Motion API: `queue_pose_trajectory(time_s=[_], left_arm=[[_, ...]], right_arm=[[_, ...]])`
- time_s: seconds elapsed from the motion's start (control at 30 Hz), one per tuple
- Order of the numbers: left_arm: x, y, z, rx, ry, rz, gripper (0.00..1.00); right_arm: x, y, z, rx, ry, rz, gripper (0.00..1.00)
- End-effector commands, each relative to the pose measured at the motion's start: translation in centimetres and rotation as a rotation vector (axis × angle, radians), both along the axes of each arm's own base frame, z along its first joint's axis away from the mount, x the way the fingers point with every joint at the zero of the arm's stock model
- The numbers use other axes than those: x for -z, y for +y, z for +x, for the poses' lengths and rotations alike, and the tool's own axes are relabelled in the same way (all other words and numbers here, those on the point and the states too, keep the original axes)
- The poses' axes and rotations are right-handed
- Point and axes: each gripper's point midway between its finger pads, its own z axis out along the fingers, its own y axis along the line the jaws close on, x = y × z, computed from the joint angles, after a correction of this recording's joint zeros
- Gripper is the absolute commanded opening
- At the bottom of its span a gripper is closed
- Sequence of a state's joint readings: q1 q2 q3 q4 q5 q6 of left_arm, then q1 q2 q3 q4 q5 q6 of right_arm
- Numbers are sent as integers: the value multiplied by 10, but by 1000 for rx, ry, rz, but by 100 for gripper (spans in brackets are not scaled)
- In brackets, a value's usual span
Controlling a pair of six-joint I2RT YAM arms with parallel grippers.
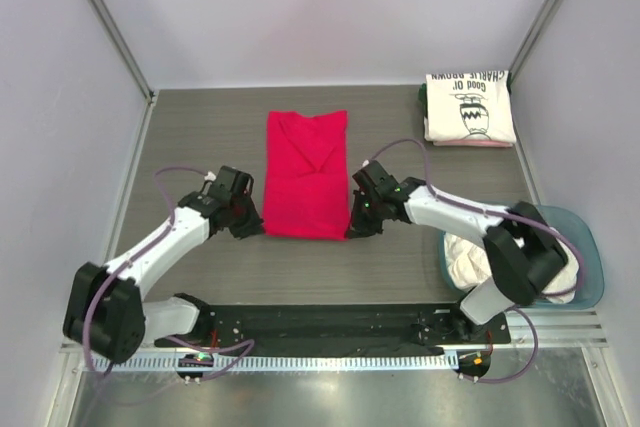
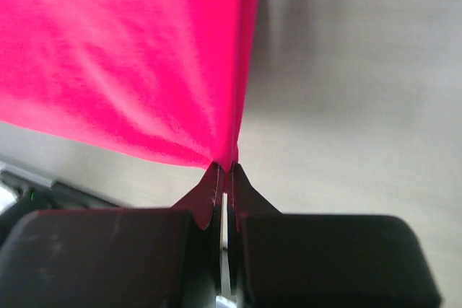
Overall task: Fold and stack the t-shirts
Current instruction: Fold the tshirt
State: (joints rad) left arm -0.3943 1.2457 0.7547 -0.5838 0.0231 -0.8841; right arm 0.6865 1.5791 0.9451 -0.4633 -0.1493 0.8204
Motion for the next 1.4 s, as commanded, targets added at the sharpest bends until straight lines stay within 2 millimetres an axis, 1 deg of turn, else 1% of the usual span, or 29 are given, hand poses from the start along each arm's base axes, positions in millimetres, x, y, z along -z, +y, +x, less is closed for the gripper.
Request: queue_pose_trajectory(time_s=[0.0,0.03,0.07,0.1,0.13,0.17,0.2,0.23,0.27,0.3,0.33,0.37,0.4,0.43,0.5,0.57,0.6,0.73,0.83,0.87,0.9,0.97,1.03,1.13,1.23,1.27,1.3,1.33,1.37], left_arm=[[-20,8,-29,-20,-3,49,0],[-22,10,-41,-27,21,57,0],[-28,10,-46,-25,10,54,0],[-44,7,-49,-11,-41,39,0],[-47,10,-58,-14,-29,50,0],[-55,11,-62,-12,-43,49,0],[-60,11,-66,-4,-54,58,0],[-72,14,-72,-1,-64,54,0],[-78,15,-74,-2,-70,54,0],[-82,16,-77,1,-72,54,0],[-95,17,-78,-1,-93,44,0],[-100,18,-77,-2,-106,44,0],[-106,19,-76,-1,-123,46,0],[-115,22,-72,-11,-151,57,0],[-124,23,-66,-4,-175,74,0],[-133,20,-55,1,-190,94,0],[-135,20,-52,10,-195,109,0],[-152,12,-28,24,-227,148,0],[-160,6,-6,32,-240,166,0],[-161,6,1,28,-238,173,0],[-163,1,10,30,-236,169,0],[-163,1,24,27,-228,175,0],[-162,-4,39,29,-214,171,0],[-158,-3,60,27,-195,176,0],[-153,2,80,19,-181,172,0],[-149,4,92,8,-165,172,0],[-147,6,96,9,-156,176,0],[-145,6,102,10,-148,168,0],[-141,10,114,-3,-134,168,0]], right_arm=[[-27,-13,-25,9,-37,-13,1],[-38,-13,-36,-2,-54,-4,1],[-42,-15,-43,-2,-61,-4,1],[-45,-16,-51,9,-56,-3,1],[-48,-20,-52,24,-83,-24,1],[-53,-25,-65,17,-89,-51,1],[-60,-25,-68,35,-97,-53,1],[-64,-26,-71,45,-102,-59,1],[-69,-34,-74,60,-118,-82,1],[-79,-31,-75,61,-134,-69,1],[-84,-31,-75,73,-142,-65,1],[-88,-37,-73,91,-155,-83,1],[-103,-35,-68,101,-184,-65,1],[-107,-43,-67,106,-193,-99,1],[-124,-45,-54,130,-247,-124,1],[-128,-50,-48,126,-258,-159,1],[-135,-49,-42,132,-269,-153,1],[-135,-61,-15,165,-263,-186,1],[-137,-62,0,151,-262,-189,1],[-133,-64,9,160,-254,-205,1],[-137,-64,16,150,-264,-201,1],[-132,-67,29,155,-245,-217,1],[-135,-67,41,143,-255,-221,1],[-134,-69,62,141,-248,-229,1],[-128,-69,81,137,-225,-235,1],[-127,-69,86,127,-226,-238,1],[-122,-64,94,118,-213,-237,1],[-121,-66,101,123,-210,-239,1],[-124,-64,108,116,-222,-233,1]])
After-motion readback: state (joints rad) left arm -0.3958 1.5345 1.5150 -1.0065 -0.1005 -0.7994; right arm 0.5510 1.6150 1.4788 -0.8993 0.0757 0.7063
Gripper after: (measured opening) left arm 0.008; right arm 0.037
